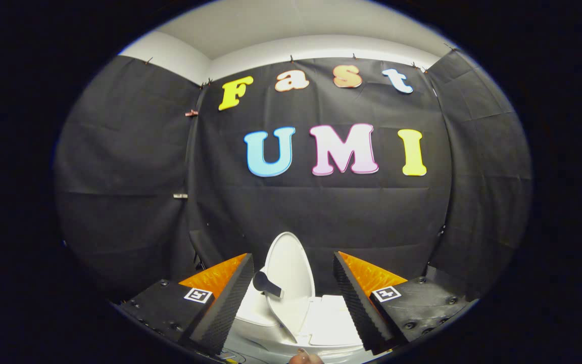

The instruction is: Open the toilet lid.

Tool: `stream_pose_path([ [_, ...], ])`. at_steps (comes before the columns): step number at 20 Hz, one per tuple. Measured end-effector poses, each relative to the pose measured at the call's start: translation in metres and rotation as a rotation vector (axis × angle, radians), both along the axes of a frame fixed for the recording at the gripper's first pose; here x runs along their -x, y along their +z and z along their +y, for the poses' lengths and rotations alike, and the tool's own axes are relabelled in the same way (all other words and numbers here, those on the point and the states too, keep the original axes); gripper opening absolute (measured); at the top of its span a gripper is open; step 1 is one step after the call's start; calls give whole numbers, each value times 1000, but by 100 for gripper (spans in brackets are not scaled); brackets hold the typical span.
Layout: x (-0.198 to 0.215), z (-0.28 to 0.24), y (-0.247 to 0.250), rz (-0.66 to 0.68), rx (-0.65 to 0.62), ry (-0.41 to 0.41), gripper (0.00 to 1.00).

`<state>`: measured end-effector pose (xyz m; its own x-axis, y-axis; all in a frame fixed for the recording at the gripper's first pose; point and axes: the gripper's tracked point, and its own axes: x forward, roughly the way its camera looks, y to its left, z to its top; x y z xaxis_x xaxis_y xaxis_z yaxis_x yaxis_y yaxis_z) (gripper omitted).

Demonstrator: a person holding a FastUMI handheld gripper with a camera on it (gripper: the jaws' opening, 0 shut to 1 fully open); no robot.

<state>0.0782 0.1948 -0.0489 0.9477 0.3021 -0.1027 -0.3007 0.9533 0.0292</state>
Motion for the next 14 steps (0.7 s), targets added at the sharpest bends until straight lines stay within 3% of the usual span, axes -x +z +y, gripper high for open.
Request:
stream_pose_path([
  [6,44,-57,50,-58,-46,-58,98],
  [14,84,-84,87,-140,-45,-88,98],
])
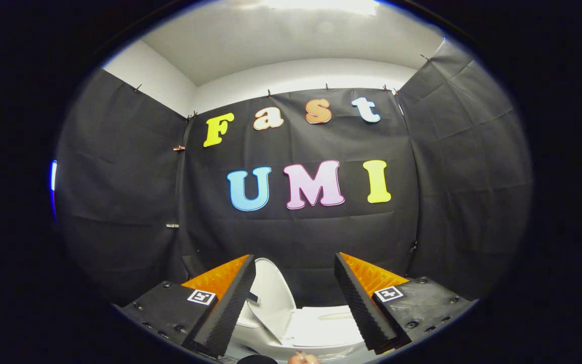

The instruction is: Open the toilet lid.

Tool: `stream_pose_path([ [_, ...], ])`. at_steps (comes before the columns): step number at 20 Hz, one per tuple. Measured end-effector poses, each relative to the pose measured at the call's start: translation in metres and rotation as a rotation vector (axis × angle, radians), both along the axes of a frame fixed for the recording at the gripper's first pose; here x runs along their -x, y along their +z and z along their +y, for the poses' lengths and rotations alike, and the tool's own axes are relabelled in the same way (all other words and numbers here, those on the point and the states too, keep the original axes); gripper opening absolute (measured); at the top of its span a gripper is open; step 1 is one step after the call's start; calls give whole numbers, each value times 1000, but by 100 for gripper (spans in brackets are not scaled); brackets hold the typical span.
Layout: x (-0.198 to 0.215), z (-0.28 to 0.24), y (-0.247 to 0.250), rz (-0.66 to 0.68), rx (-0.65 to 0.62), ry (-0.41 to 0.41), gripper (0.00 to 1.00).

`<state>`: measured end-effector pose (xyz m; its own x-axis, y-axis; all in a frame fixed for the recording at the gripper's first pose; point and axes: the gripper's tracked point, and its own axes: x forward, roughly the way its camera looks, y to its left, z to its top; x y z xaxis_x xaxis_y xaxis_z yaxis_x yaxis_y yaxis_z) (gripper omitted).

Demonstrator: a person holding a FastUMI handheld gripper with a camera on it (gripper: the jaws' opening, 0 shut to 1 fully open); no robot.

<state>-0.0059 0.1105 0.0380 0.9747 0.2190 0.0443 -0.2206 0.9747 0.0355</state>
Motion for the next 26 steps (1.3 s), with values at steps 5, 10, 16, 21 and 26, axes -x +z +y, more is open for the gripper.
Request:
stream_pose_path([
  [5,13,-5,16,-49,-5,-5,98],
  [10,14,-9,19,-64,-12,-20,98],
  [16,9,-18,18,-61,-9,-45,98],
  [21,7,-20,16,-56,-8,-58,98],
  [26,3,-16,10,-42,-3,-54,98],
])
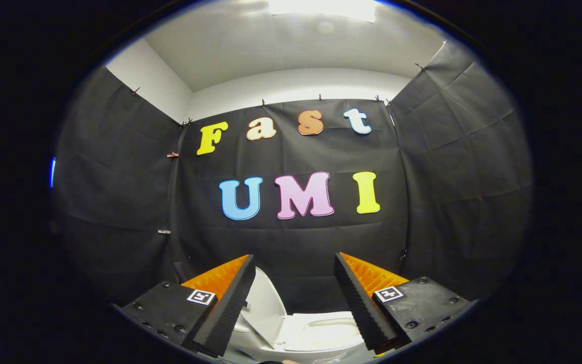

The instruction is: Open the toilet lid.

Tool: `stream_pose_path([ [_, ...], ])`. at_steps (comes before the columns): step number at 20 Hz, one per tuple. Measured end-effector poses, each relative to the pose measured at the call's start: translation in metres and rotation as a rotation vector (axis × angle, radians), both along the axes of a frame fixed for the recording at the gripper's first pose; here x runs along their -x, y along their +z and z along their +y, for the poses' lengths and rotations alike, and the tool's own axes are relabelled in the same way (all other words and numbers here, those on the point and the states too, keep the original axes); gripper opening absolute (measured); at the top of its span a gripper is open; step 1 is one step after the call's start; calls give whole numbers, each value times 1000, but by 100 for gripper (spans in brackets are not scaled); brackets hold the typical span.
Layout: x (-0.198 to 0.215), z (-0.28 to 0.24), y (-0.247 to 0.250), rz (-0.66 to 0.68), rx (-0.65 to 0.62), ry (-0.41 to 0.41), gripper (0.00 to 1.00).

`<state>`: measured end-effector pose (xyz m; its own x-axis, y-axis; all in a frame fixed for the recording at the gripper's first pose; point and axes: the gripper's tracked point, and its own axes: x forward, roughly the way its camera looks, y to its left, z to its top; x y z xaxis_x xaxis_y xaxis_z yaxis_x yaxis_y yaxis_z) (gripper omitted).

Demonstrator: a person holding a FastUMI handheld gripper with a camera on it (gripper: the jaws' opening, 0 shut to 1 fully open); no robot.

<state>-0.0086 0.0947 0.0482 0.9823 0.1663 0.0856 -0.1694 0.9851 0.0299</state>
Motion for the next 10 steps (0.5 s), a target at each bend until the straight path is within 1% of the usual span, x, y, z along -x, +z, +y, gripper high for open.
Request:
stream_pose_path([
  [10,-11,3,-9,16,6,12,98],
])
